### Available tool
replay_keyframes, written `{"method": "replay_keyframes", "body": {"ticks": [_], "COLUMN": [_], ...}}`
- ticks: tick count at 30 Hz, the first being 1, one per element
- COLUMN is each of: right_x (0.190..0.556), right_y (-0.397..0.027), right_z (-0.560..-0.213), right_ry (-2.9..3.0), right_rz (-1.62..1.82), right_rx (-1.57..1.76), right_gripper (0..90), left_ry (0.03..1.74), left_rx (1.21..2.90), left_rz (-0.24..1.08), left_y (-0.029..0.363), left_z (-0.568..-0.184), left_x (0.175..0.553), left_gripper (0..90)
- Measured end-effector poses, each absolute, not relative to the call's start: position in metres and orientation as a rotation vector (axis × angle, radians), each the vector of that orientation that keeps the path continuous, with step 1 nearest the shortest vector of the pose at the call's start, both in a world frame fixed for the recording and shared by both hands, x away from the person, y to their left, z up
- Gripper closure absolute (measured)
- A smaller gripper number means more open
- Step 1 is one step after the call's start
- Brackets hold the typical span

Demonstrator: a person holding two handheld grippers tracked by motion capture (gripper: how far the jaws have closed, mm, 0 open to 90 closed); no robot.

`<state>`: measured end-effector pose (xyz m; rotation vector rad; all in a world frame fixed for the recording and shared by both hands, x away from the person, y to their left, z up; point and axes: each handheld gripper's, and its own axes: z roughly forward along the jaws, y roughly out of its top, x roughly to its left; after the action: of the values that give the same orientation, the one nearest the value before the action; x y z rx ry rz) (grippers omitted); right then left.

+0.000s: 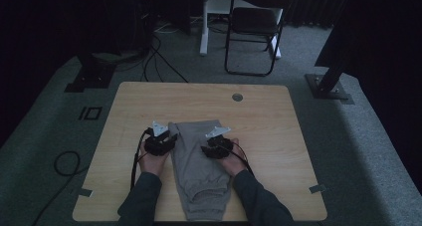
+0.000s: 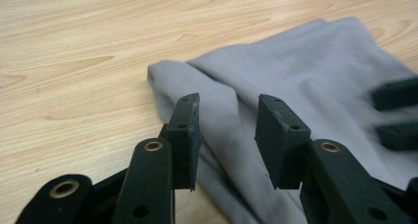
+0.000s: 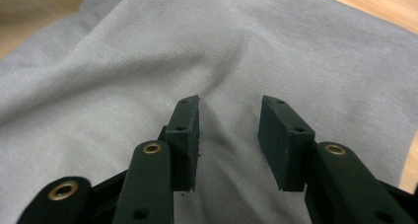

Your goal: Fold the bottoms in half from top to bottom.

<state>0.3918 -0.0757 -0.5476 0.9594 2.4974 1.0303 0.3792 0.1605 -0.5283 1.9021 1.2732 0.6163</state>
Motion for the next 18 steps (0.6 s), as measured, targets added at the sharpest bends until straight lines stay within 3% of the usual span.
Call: {"method": "replay_keyframes", "body": {"ticks": [5, 6, 8, 14, 18], "right_x": [0.384, 0.383, 0.384, 0.383, 0.383], "right_y": [-0.078, -0.079, -0.080, -0.080, -0.079], "right_z": [-0.549, -0.549, -0.549, -0.549, -0.549], "right_ry": [2.510, 2.511, 2.514, 2.508, 2.507], "right_rz": [1.051, 1.057, 1.063, 1.063, 1.062], "right_rx": [0.930, 0.931, 0.927, 0.932, 0.934], "right_gripper": [60.1, 60.2, 60.3, 60.3, 60.3], "left_ry": [1.332, 1.343, 1.395, 1.476, 1.476], "left_rx": [2.019, 2.009, 1.945, 1.922, 1.930], "left_rz": [0.693, 0.701, 0.710, 0.741, 0.736], "left_y": [0.148, 0.149, 0.154, 0.172, 0.171], "left_z": [-0.543, -0.544, -0.542, -0.543, -0.542], "left_x": [0.395, 0.395, 0.393, 0.391, 0.395], "left_gripper": [59.5, 66.7, 72.2, 72.0, 67.2]}}
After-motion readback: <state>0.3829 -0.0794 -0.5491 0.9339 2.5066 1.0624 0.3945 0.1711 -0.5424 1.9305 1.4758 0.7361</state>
